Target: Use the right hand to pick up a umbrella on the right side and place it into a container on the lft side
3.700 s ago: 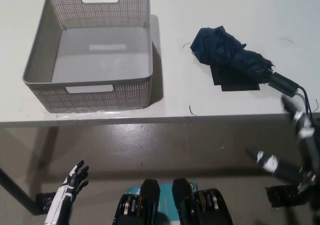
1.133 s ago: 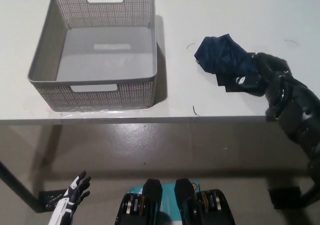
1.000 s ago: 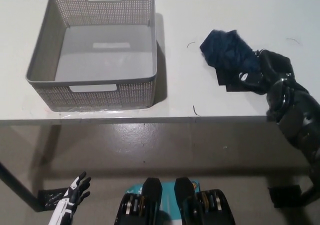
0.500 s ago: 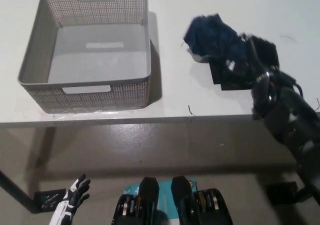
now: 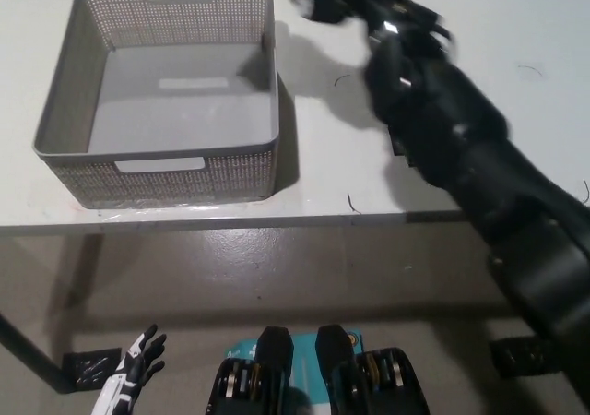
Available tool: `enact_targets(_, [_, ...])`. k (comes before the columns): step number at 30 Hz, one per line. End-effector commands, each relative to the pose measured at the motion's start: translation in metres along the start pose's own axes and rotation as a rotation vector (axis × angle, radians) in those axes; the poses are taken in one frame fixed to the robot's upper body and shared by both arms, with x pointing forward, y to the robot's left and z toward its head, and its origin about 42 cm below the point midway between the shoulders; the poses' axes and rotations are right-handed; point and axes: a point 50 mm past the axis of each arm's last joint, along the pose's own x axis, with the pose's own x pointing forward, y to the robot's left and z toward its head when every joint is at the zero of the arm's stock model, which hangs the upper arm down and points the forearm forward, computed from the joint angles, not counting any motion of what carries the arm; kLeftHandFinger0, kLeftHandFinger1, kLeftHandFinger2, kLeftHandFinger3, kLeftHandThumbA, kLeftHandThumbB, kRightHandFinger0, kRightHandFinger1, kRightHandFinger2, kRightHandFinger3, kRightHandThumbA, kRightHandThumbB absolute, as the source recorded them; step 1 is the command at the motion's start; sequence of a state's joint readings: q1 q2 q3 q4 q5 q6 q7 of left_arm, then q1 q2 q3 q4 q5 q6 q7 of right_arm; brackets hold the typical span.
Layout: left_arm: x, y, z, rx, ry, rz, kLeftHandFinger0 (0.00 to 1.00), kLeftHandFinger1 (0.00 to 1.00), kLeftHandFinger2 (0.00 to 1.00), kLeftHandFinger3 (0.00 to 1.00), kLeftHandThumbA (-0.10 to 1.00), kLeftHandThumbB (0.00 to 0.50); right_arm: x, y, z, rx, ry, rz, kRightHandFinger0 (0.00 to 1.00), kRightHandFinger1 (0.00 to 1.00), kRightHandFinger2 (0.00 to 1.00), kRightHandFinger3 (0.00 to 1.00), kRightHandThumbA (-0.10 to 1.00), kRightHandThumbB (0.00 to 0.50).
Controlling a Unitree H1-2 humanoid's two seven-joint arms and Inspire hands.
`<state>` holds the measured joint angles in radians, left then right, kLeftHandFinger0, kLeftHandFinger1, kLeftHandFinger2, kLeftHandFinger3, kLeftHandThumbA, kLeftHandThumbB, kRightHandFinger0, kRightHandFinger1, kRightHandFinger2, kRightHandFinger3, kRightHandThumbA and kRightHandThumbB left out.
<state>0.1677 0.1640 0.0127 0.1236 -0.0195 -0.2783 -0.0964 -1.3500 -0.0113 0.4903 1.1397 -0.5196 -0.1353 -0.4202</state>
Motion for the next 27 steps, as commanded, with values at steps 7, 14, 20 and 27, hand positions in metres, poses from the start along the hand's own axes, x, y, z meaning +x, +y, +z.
enact_targets(7, [0.000, -0.001, 0.012, 0.016, -0.065, -0.052, 1.00, 1.00, 1.00, 1.00, 1.00, 0.165, 0.053, -0.035, 0.153, 0.052, -0.260, -0.080, 0.00, 0.00, 0.49, 0.38, -0.10, 0.178])
enact_targets(14, [0.003, 0.000, 0.016, 0.029, -0.081, -0.068, 1.00, 1.00, 1.00, 1.00, 1.00, 0.174, 0.049, -0.006, 0.160, 0.151, -0.166, 0.005, 0.00, 0.00, 0.51, 0.27, -0.10, 0.191])
enact_targets(20, [0.001, 0.002, 0.021, 0.035, -0.078, -0.067, 1.00, 1.00, 1.00, 1.00, 1.00, 0.196, 0.031, 0.025, 0.120, 0.119, -0.042, 0.084, 0.00, 0.01, 0.55, 0.37, -0.10, 0.172])
enact_targets(27, [0.010, 0.004, 0.029, 0.068, -0.106, -0.093, 1.00, 1.00, 1.00, 1.00, 1.00, 0.165, 0.009, 0.049, 0.067, 0.041, 0.061, 0.210, 0.32, 0.42, 0.78, 0.74, 0.32, 0.278])
